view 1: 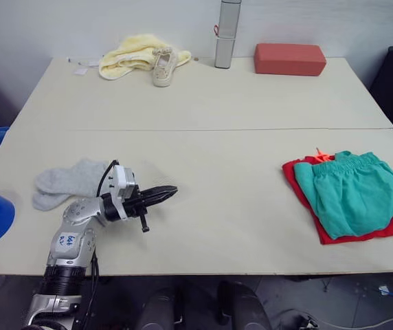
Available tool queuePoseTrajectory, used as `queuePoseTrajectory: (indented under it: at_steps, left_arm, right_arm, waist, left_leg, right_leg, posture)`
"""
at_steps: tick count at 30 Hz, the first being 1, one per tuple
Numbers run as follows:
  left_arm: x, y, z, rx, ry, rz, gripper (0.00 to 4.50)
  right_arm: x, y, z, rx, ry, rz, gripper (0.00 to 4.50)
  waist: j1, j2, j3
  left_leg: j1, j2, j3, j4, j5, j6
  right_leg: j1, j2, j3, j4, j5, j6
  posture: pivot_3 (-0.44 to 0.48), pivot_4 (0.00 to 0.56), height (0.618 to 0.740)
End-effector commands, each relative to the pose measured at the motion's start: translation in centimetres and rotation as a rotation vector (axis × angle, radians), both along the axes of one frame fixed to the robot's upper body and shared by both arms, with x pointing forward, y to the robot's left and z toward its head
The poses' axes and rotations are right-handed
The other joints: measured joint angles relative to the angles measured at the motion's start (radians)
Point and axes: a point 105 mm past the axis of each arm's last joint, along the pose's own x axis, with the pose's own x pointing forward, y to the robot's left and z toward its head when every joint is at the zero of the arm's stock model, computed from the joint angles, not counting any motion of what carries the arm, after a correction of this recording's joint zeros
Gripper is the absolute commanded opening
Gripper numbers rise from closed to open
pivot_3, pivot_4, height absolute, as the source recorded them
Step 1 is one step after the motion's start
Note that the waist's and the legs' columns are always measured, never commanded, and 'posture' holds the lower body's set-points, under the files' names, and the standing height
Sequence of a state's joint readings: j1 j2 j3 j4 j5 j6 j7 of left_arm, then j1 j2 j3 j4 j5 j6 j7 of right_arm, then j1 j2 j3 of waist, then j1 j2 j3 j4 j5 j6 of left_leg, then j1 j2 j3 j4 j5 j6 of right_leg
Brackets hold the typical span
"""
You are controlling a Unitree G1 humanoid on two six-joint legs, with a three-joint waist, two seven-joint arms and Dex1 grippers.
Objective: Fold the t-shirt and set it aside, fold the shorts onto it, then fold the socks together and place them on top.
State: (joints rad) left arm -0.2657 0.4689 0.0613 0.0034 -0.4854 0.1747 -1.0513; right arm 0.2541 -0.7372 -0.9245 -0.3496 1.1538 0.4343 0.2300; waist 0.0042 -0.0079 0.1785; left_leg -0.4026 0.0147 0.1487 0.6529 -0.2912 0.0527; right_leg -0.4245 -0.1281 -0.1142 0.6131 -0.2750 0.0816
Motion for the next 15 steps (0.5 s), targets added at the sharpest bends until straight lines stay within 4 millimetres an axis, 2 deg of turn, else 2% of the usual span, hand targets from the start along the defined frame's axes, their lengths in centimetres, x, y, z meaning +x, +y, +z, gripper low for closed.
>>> queuePoseTrajectory:
  at_steps: [1,3,7,9,11,13,15]
  left_arm:
    - [-0.4,0.1,1.1,-0.006,-0.04,0.008,0.0]
    - [-0.5,0.2,1.2,-0.005,-0.04,0.013,0.0]
    - [-0.9,1.0,1.5,0.002,-0.044,0.047,0.0]
    - [-1.3,2.1,1.7,0.004,-0.044,0.097,0.0]
    - [-1.7,3.3,1.8,-0.005,-0.04,0.156,0.0]
    - [-2.5,4.8,1.6,-0.011,-0.016,0.237,0.0]
    - [-3.4,6.3,1.1,0.006,0.002,0.305,0.38]
  right_arm:
    - [1.6,1.9,-1.1,-0.134,0.035,0.066,4.47]
    - [2.5,3.2,-1.7,-0.168,0.037,0.122,4.47]
    - [3.5,9.3,-2.5,-0.291,0.025,0.414,4.47]
    - [3.3,12.2,-3.6,-0.383,0.045,0.609,4.47]
    - [2.5,14.3,-5.1,-0.444,0.083,0.789,4.47]
    - [1.9,15.4,-6.1,-0.508,0.072,0.9,4.47]
    - [1.7,16.0,-6.7,-0.548,0.043,0.96,4.5]
  waist:
    - [0.009,0.0,0.0]
    - [0.016,0.0,0.0]
    - [0.018,0.0,0.0]
    - [0.017,0.0,0.0]
    - [0.016,0.0,0.0]
    - [0.016,0.0,0.0]
    - [0.014,0.0,0.0]
  left_leg:
    - [0.0,0.0,0.0,0.0,0.0,0.0]
    - [-0.001,0.0,0.0,0.001,0.0,0.0]
    - [-0.001,-0.001,0.001,0.003,-0.001,0.001]
    - [-0.001,0.0,0.0,0.004,-0.001,0.002]
    - [0.0,0.0,0.0,0.004,-0.001,0.002]
    - [0.0,0.0,0.0,0.004,-0.002,0.002]
    - [0.0,0.0,0.0,0.004,-0.002,0.003]
  right_leg:
    - [0.0,0.0,0.0,0.0,0.0,0.0]
    - [0.0,-0.001,-0.001,0.0,0.0,0.0]
    - [0.0,-0.001,-0.001,0.0,0.001,0.001]
    - [0.001,-0.001,-0.001,0.001,0.001,0.0]
    - [0.001,-0.001,-0.001,0.001,0.001,0.0]
    - [0.001,-0.001,-0.002,0.0,0.001,0.0]
    - [0.002,-0.001,-0.002,0.0,0.001,0.0]
  posture:
    - [0.0,0.15,0.74]
    - [0.0,0.15,0.74]
    - [0.0,0.15,0.74]
    - [0.0,0.15,0.74]
    - [0.0,0.15,0.74]
    - [0.0,0.15,0.74]
    - [0.0,0.15,0.74]
